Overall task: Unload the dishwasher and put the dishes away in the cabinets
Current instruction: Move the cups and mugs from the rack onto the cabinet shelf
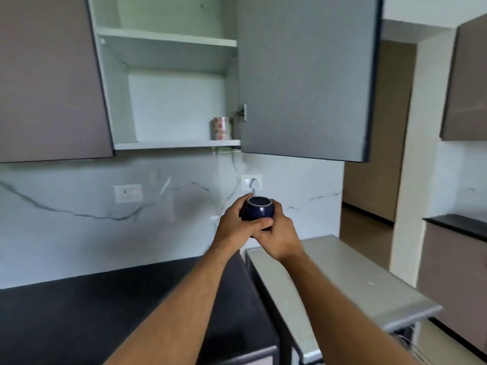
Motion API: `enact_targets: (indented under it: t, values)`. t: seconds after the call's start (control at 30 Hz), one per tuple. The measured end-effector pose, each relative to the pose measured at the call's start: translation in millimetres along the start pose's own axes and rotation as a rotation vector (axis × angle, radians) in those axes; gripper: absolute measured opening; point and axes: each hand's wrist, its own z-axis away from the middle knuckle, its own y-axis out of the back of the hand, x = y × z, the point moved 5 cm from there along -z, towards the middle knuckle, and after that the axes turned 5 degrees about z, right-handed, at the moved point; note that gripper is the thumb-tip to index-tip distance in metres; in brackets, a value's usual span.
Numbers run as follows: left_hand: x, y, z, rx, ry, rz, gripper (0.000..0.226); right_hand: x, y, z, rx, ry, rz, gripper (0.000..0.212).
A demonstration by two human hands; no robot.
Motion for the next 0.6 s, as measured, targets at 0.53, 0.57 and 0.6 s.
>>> enact_targets:
  t: [0.53, 0.57, 0.6]
  values:
    - [45.6, 215.6, -158.2, 0.08, -0.221, -0.09, 0.075, -134.2, -138.5, -192.4, 0.11, 0.178, 0.026, 0.07]
    - [45.4, 221.4, -165.2, 0.082, -0.222, -0.096, 0.081, -137.6, -142.1, -200.4, 0.113, 0.186, 0.029, 0.069]
    - [45.5, 226.6, -172.2, 0.085, -0.222, -0.115, 0.084, -140.0, -145.2, -208.7, 0.118, 0.193, 0.029, 0.068]
